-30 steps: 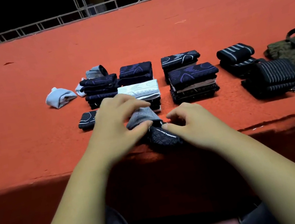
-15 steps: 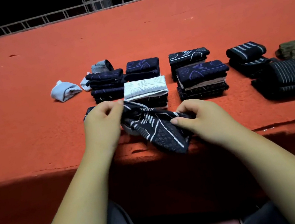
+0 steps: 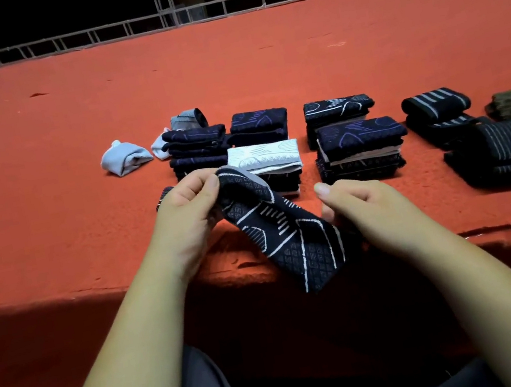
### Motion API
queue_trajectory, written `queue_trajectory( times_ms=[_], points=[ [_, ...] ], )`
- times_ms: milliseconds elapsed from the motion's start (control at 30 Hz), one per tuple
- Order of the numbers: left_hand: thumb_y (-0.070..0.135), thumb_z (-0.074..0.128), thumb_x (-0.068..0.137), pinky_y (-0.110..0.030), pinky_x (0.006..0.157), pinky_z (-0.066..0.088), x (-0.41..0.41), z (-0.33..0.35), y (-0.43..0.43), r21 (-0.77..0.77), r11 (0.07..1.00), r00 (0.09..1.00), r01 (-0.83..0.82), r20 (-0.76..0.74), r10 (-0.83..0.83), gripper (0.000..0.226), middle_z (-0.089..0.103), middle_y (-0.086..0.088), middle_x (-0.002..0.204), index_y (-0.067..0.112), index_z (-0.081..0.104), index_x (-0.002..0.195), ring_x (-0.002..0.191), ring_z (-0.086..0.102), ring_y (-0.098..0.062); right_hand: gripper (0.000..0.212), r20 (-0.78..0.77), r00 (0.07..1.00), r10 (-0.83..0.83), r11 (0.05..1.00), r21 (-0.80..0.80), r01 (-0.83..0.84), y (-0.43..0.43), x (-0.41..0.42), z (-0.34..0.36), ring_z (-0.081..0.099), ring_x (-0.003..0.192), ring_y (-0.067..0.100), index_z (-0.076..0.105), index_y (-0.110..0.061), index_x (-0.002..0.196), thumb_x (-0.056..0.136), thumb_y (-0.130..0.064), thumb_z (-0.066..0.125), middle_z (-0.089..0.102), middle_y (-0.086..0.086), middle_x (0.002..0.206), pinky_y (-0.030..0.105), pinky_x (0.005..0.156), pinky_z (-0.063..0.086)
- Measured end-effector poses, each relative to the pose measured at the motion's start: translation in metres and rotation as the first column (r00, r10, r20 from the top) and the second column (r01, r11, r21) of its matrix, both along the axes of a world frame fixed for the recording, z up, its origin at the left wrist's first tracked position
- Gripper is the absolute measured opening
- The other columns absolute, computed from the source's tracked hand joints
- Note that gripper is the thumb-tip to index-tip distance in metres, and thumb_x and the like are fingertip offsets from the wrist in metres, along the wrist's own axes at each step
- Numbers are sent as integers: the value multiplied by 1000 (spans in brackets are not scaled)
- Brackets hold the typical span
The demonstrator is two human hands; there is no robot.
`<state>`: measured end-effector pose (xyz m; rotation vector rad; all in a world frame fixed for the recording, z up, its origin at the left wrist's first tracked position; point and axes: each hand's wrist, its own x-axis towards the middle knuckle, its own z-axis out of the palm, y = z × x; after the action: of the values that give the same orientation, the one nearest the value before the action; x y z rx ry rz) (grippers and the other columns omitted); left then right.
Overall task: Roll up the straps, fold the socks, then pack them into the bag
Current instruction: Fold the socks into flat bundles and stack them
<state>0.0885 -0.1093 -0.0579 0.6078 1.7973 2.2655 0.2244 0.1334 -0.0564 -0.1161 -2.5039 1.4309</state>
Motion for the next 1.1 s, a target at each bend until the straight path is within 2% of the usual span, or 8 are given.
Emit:
queue_trajectory(
  times_ms=[100,233,433,633,800,933,1033,1100],
  points=[
    [9,55,109,-35,83,53,-1,1,-6,-98,995,996,19,-86,-27,18,73,-9,106,15,71,114,93,65,-22,45,88,994,-61,998,36,58,-4,-10,0,55,64,3,69,-16,86,99,-58,64,70,0,77,34,69,44],
    [10,58,102,-34,88,51,0,8,-14,-225,974,981,-37,-192,-7,23,74,-8,109,17,73,118,97,66,-17,34,190,979,76,992,83,-93,-11,-19,-1,73,88,5,75,-30,100,92,-62,69,78,-11,94,36,89,58],
    [27,80,95,-30,81,47,12,20,-23,-495,853,901,-163,-427,-76,10,69,-3,93,21,76,102,86,61,-9,12,286,918,273,941,118,-317,-24,-23,5,62,63,-2,78,-27,96,94,-39,79,72,-12,73,18,62,45],
    [41,91,80,-25,85,47,14,26,-31,-726,664,775,-178,-520,-360,30,70,12,107,41,80,108,101,65,-16,11,123,971,206,963,149,-224,-26,-22,5,58,63,1,75,-27,87,93,-35,80,71,-6,74,25,62,43],
    [32,87,86,-32,86,48,14,27,-26,-593,692,654,-411,-721,-230,12,64,13,97,39,83,95,99,62,-12,10,-31,984,177,972,163,-169,-27,-16,9,63,70,9,74,-28,86,93,-33,80,70,-3,75,33,70,49],
    [21,78,89,-31,72,46,11,21,-23,-424,794,746,-435,-663,55,17,66,6,84,29,76,74,78,61,-12,19,-63,979,193,979,80,-188,-21,-11,16,56,65,3,68,-18,79,92,-23,81,68,-1,72,27,63,45],
    [18,74,93,-27,70,48,5,20,-17,-258,862,870,-435,-366,330,25,66,8,71,17,71,67,69,58,-7,25,-25,973,231,973,-24,-231,-14,-6,17,52,64,9,65,-15,71,88,-14,83,60,3,66,29,61,40],
    [21,69,97,-27,66,44,4,20,-12,-236,906,930,-351,-202,308,29,61,8,67,13,70,70,66,52,-7,27,4,955,295,947,-134,-292,-10,-3,16,51,64,10,64,-13,70,89,-9,82,58,0,64,27,60,39]
  ],
)
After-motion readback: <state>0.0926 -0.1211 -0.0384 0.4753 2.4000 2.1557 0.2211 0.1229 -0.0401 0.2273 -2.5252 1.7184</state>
